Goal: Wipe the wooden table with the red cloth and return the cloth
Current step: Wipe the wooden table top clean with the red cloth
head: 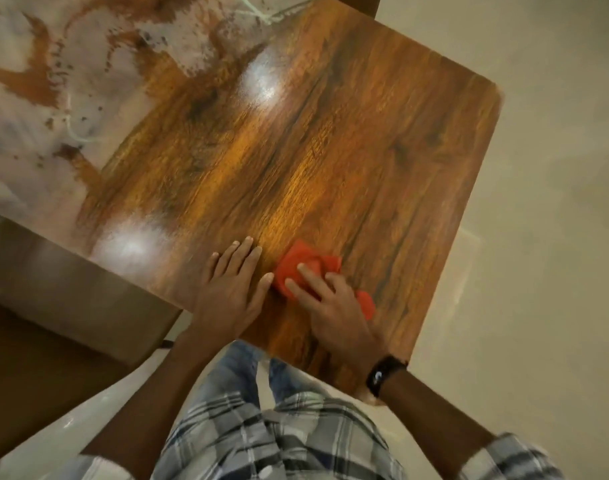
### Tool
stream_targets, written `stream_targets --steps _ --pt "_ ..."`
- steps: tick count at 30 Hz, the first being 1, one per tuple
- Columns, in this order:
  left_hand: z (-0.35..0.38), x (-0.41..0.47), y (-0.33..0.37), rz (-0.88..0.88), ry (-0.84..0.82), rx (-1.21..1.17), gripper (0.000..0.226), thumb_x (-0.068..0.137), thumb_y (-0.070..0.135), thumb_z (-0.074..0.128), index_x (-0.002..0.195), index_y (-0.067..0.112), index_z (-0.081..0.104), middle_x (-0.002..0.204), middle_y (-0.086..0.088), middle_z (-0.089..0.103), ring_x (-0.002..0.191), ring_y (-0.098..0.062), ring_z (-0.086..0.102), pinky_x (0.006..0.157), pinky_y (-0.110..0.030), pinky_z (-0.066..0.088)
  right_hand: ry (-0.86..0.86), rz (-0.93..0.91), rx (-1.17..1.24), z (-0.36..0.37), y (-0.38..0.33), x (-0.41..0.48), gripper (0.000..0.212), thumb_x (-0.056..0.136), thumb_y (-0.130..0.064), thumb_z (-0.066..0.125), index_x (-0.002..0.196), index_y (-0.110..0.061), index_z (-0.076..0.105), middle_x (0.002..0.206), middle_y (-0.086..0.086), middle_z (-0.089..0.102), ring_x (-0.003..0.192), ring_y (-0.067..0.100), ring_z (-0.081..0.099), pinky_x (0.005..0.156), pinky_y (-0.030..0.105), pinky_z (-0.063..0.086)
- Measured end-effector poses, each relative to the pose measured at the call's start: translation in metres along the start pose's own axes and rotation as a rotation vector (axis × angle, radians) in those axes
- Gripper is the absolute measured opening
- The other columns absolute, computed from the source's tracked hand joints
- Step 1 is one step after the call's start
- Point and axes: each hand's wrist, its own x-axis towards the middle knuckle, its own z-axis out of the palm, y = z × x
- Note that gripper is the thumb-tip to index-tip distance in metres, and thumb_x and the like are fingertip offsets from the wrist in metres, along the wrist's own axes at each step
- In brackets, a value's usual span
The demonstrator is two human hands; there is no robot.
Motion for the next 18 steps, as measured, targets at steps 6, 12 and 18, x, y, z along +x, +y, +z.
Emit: stream_targets --steps 6,12,18 --pt "-0.005 -0.033 -0.016 0.047 -0.060 -0.005 0.072 0.099 0.060 0.016 0.153 0.017 0.038 0.164 -0.004 0.029 0.153 -0.023 0.022 0.124 -0.040 0.009 0.026 0.035 -0.041 -0.016 0.065 -0.045 0.049 0.093 -0.021 0.048 0.141 -0.033 0.050 0.150 0.001 0.046 0.103 0.036 0.053 0.085 0.048 0.048" --pt "-0.005 -0.050 -0.036 0.072 -0.039 0.039 0.064 0.102 0.054 0.024 0.149 0.016 0.046 0.159 -0.005 0.038 0.150 -0.026 0.030 0.120 -0.037 0.014 0.148 0.236 0.012 -0.001 0.000 -0.027 0.047 0.092 -0.015 0.053 0.138 -0.023 0.056 0.145 0.010 0.050 0.099 0.033 0.047 0.086 0.043 0.043" --pt "-0.015 -0.051 -0.076 0.106 -0.021 0.030 0.061 0.103 0.052 0.025 0.149 0.016 0.043 0.159 -0.007 0.038 0.149 -0.024 0.031 0.123 -0.046 0.024 -0.058 -0.369 -0.014 0.014 -0.040 0.019 0.045 0.093 -0.034 0.055 0.137 -0.033 0.051 0.146 0.000 0.049 0.099 0.028 0.051 0.076 0.043 0.049"
